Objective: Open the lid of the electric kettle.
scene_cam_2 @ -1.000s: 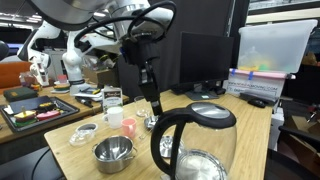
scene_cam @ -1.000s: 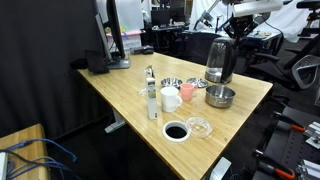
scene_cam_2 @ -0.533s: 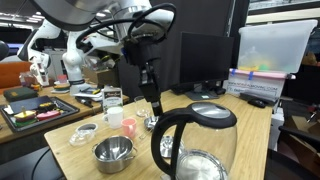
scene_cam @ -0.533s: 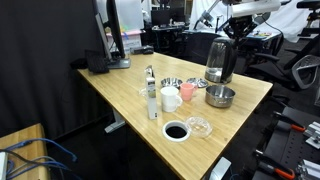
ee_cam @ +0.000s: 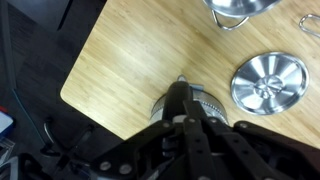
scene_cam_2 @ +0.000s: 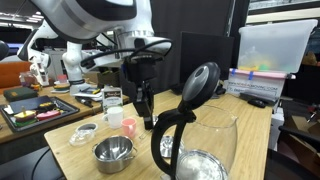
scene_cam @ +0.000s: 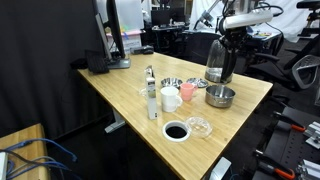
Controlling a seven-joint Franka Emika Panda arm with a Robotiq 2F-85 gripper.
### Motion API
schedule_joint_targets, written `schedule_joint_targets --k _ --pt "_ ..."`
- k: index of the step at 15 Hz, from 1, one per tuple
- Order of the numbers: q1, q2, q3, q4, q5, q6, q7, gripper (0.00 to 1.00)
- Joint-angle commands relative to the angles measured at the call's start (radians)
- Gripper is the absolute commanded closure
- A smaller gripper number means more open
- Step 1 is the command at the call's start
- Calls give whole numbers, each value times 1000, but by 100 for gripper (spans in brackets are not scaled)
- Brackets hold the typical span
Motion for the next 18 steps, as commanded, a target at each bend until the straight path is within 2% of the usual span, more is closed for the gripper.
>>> schedule_joint_targets --k 1,6,12,13,14,15,16,18 --pt "34 70 -42 31 44 31 -28 100" --pt "76 -34 -67 24 135 48 -155 100" --pt "128 -237 -57 -30 285 -29 -405 100" --pt "131 -264 -51 -38 294 -53 -424 95" --pt "105 -221 -29 -12 272 -31 -370 73" --pt "106 -240 -26 -19 276 -36 -376 95" --pt "104 -244 -24 -20 276 -36 -374 94" --pt "103 -233 -25 -20 275 -35 -374 82"
